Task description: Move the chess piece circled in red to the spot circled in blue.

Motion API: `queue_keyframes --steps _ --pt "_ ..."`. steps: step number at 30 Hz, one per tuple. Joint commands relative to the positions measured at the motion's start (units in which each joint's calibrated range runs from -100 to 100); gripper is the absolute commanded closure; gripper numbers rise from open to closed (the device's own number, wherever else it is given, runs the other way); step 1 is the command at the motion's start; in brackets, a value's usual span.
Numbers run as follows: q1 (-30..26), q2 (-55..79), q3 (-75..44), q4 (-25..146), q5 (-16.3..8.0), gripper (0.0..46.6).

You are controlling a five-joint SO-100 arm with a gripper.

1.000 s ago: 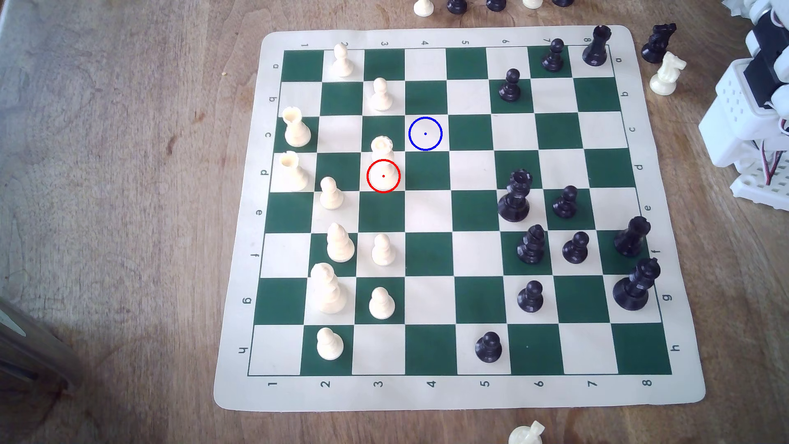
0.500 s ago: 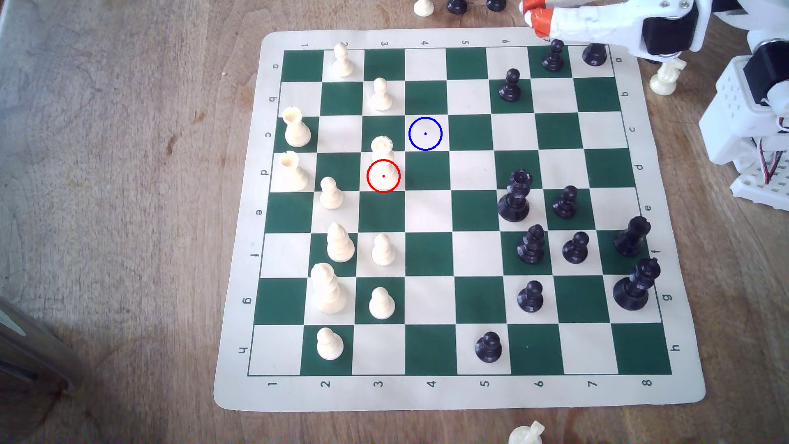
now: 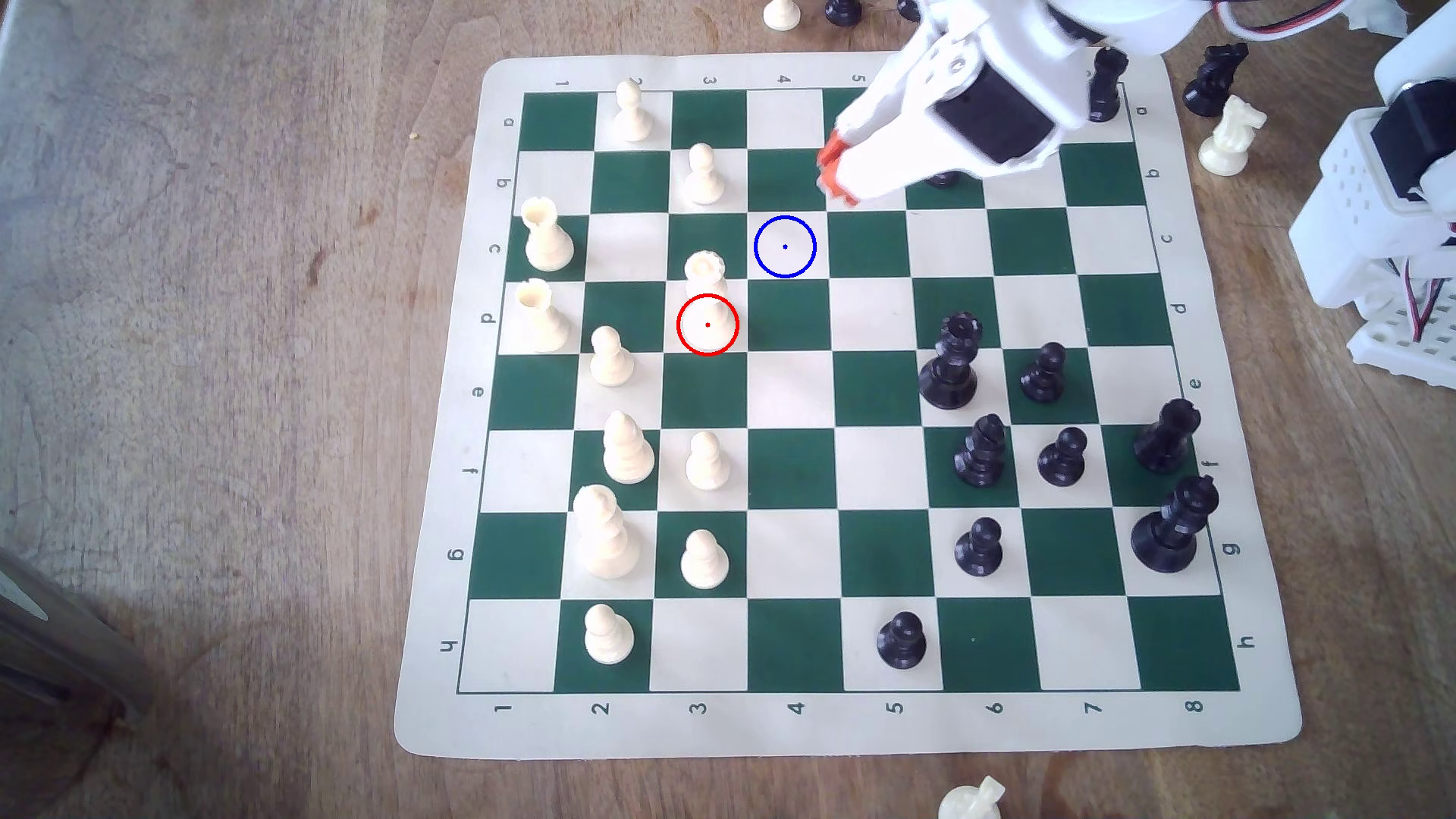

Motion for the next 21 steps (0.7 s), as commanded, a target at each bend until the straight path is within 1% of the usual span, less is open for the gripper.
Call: queue_keyframes --steps 1,7,11,17,21 --pt "1.2 6.1 -6.9 -5.3 -1.0 37.5" --pt "2.1 11.5 -11.4 -6.2 -1.7 36.8" --pt "1.9 14.6 -14.2 -5.8 -1.2 36.5" --pt "0.5 21.0 -18.1 -6.1 -1.3 36.4" --pt "0.5 23.7 -20.1 -6.4 -0.5 36.3"
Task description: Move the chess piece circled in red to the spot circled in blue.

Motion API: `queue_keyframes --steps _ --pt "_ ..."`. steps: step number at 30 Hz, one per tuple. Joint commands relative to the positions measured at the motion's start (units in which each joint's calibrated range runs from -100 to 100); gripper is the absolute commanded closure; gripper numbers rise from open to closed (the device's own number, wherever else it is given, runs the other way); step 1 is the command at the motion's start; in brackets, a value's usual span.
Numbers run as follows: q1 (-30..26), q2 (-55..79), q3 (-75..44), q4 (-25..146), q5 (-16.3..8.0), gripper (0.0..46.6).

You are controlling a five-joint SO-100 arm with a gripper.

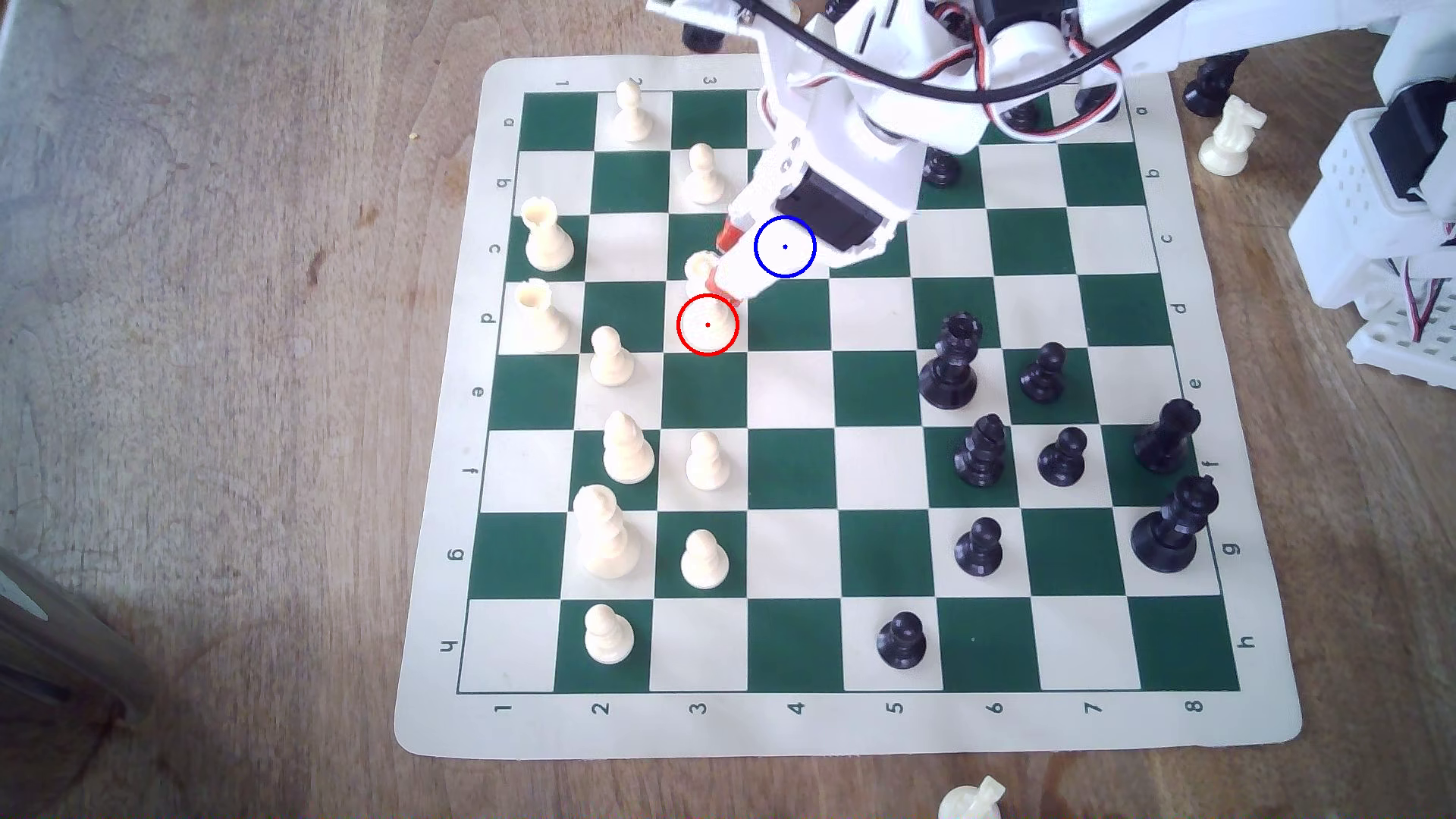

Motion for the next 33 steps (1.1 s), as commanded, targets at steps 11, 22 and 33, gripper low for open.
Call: queue_keyframes --steps 11,22,33 --pt "2.7 3.9 -9.9 -2.3 3.0 36.0" --pt "3.4 7.0 -10.3 -3.6 3.4 36.0" --pt "2.0 7.3 -9.9 -1.6 3.5 35.2"
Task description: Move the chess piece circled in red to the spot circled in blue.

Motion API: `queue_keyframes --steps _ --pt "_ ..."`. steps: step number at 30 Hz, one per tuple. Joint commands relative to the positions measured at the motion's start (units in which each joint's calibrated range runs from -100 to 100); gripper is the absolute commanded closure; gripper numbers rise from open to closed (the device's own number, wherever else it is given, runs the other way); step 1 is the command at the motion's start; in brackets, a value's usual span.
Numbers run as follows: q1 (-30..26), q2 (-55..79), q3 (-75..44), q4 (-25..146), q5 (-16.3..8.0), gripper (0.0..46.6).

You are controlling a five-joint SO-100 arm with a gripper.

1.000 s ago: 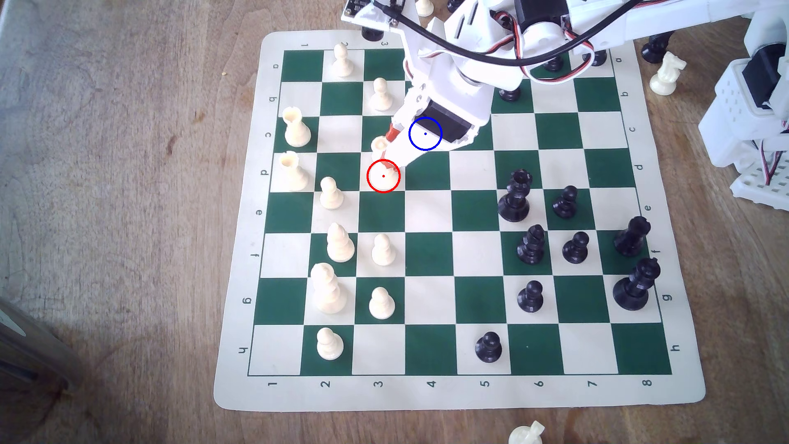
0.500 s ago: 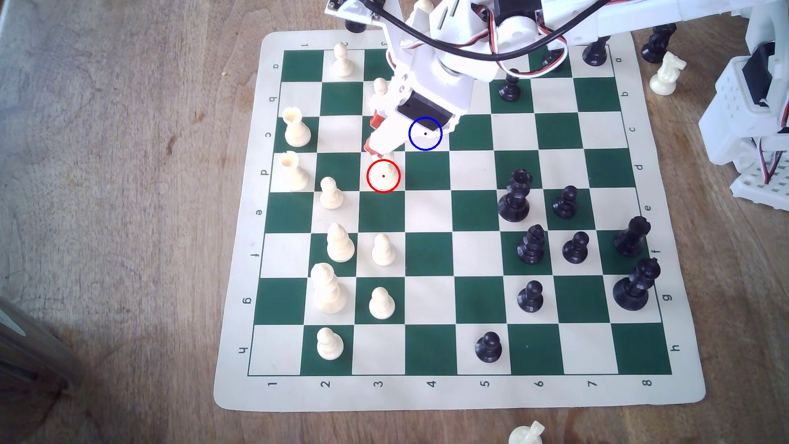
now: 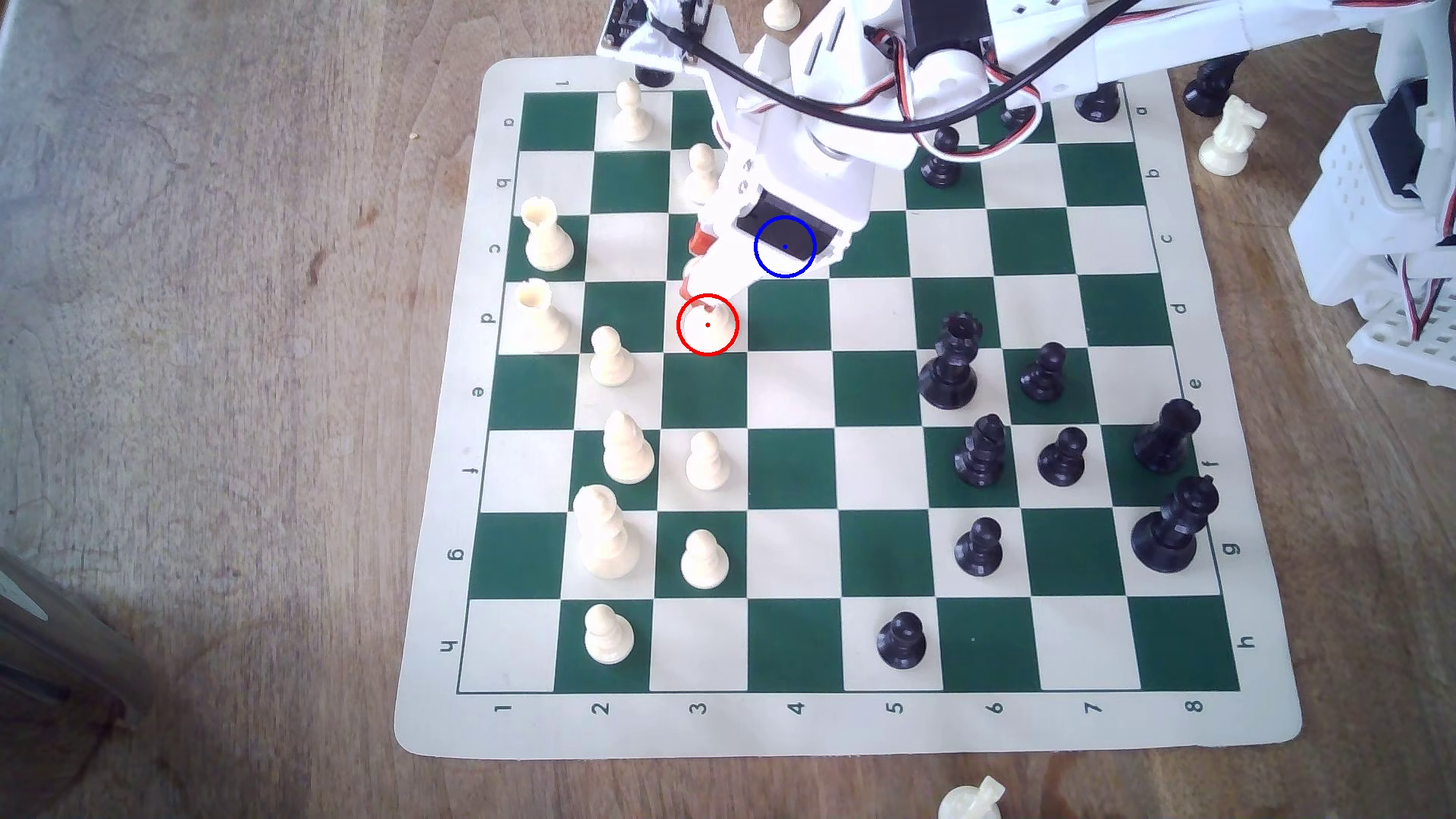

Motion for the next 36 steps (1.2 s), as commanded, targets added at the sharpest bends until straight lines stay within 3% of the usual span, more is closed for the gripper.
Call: queue_keyframes --steps 1,10,14,19,26,36 --pt "0.0 -1.1 -4.5 0.4 0.0 35.2" --pt "0.0 -0.3 -4.4 0.8 0.1 37.3" --pt "0.0 -0.2 -4.6 1.3 0.6 46.4" --pt "0.0 -0.7 -5.7 2.4 0.7 46.4" --pt "0.0 -2.9 -18.2 10.3 -0.2 46.4" --pt "4.6 -7.1 -18.0 19.1 4.2 46.4"
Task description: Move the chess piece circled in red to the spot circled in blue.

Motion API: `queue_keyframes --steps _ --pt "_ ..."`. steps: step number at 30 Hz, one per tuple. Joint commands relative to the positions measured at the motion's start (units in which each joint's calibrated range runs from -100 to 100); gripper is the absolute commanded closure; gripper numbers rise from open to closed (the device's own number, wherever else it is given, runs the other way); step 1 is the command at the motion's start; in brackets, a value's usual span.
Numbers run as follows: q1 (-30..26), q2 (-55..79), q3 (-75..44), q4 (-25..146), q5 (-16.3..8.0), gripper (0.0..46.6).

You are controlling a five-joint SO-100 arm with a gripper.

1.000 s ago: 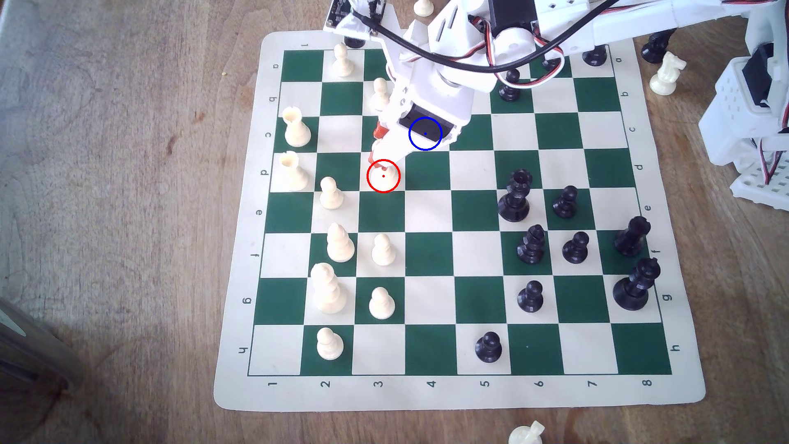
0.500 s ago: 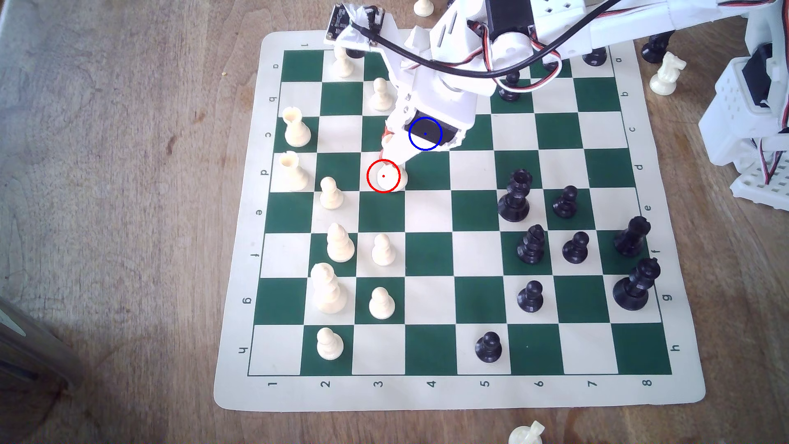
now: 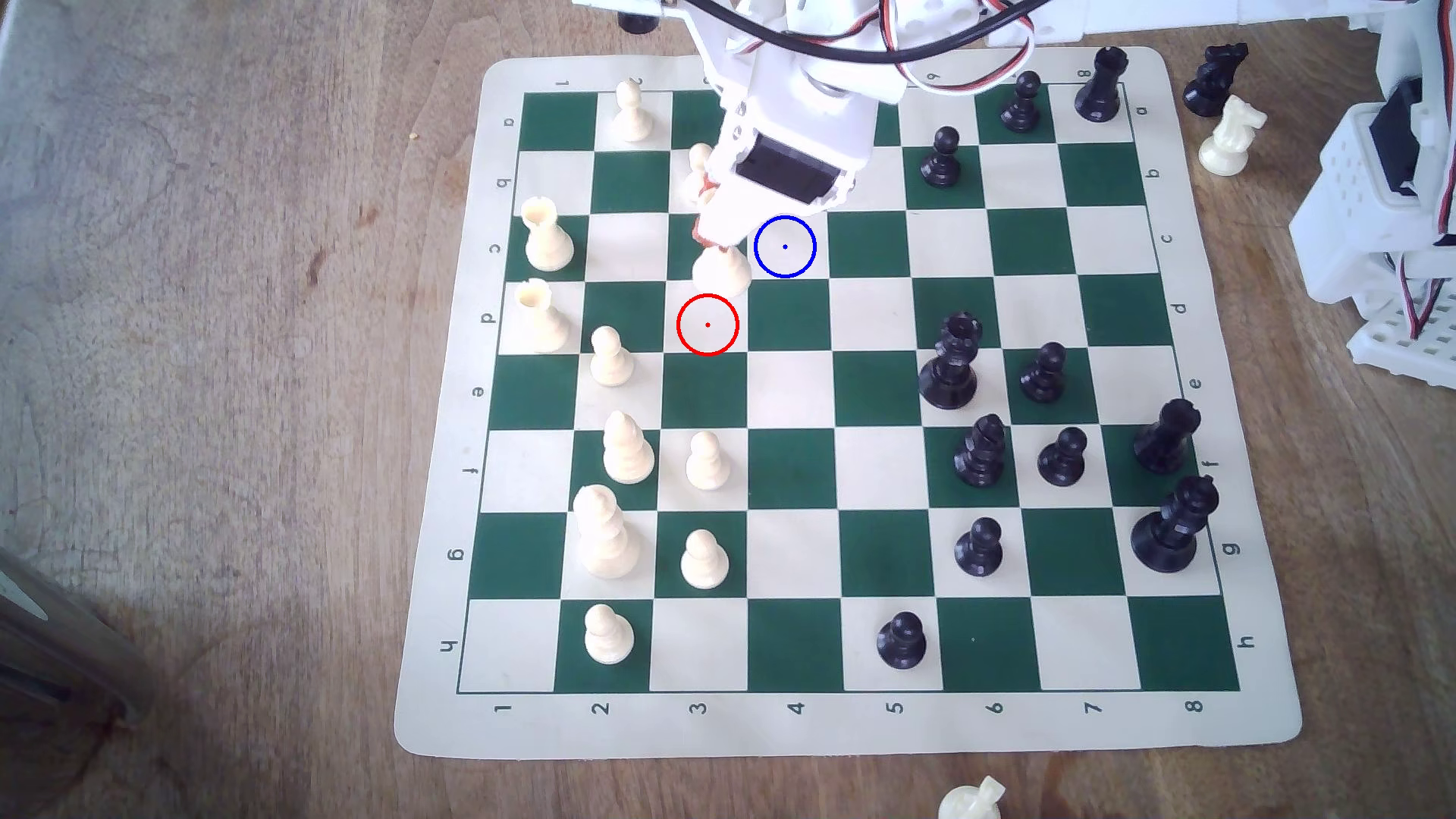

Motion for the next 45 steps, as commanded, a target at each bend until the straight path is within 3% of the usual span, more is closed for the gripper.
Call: queue_keyframes --steps 1,4,13,45 --pt "2.7 -8.2 -3.8 3.0 2.2 46.4" --pt "4.2 -9.2 -1.7 4.2 3.5 46.4" --pt "7.0 -9.5 9.2 -2.9 4.1 46.4" --pt "4.6 -4.4 13.3 -6.6 3.1 46.4"
